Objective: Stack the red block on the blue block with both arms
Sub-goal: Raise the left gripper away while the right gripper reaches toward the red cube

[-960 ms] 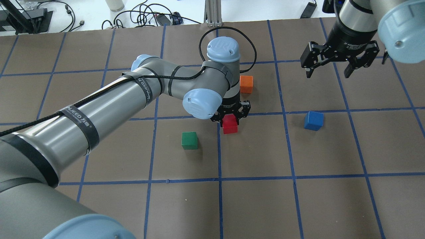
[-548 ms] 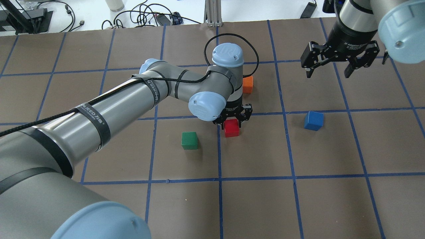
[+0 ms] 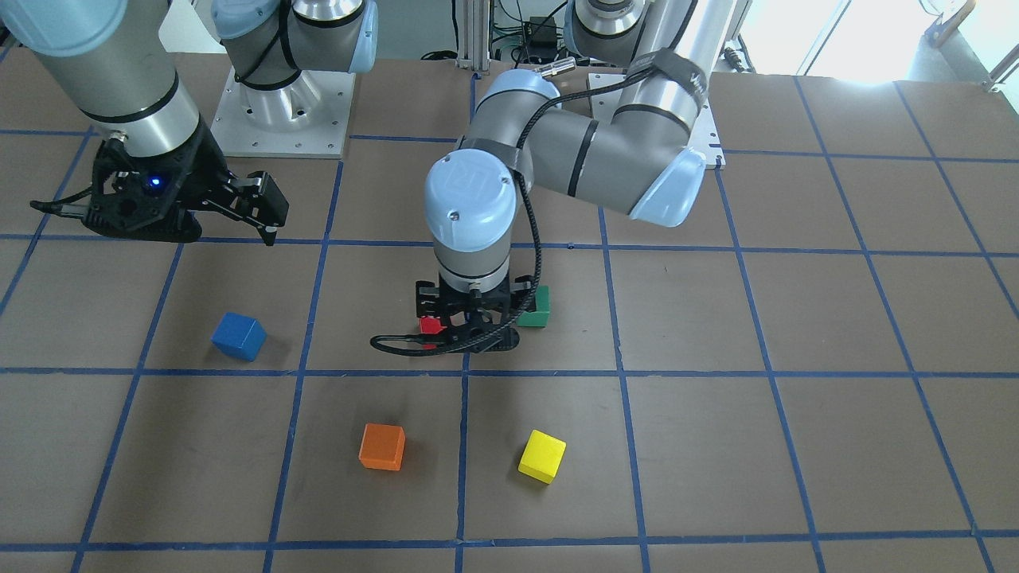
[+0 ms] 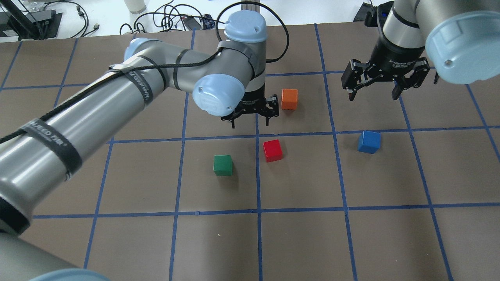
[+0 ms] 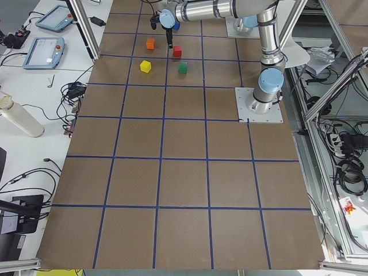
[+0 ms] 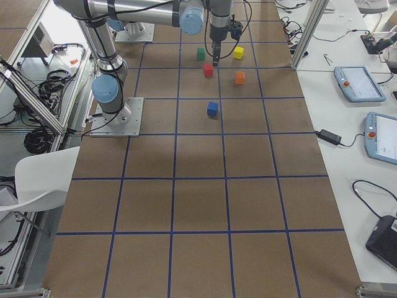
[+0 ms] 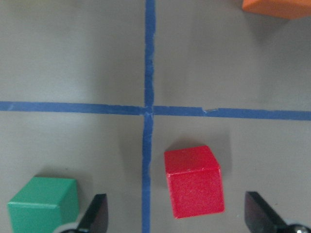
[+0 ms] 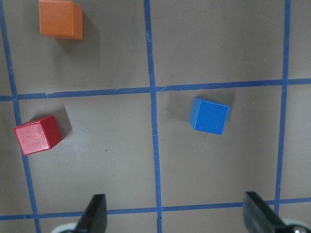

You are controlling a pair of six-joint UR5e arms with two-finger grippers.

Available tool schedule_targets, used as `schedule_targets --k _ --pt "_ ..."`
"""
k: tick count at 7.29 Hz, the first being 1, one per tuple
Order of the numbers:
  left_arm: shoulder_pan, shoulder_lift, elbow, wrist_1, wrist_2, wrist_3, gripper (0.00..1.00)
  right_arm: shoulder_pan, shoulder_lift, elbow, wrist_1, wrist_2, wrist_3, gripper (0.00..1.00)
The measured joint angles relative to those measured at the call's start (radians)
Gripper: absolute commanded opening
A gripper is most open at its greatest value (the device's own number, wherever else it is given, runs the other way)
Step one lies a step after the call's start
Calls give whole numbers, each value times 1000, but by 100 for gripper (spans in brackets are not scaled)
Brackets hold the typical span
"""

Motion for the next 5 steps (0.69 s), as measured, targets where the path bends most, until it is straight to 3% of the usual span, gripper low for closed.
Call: schedule_targets --k 2,5 --pt "130 111 2 -109 15 100 100 98 53 11 -18 2 28 100" --pt "285 257 -3 -247 11 357 100 243 193 28 -147 10 150 100"
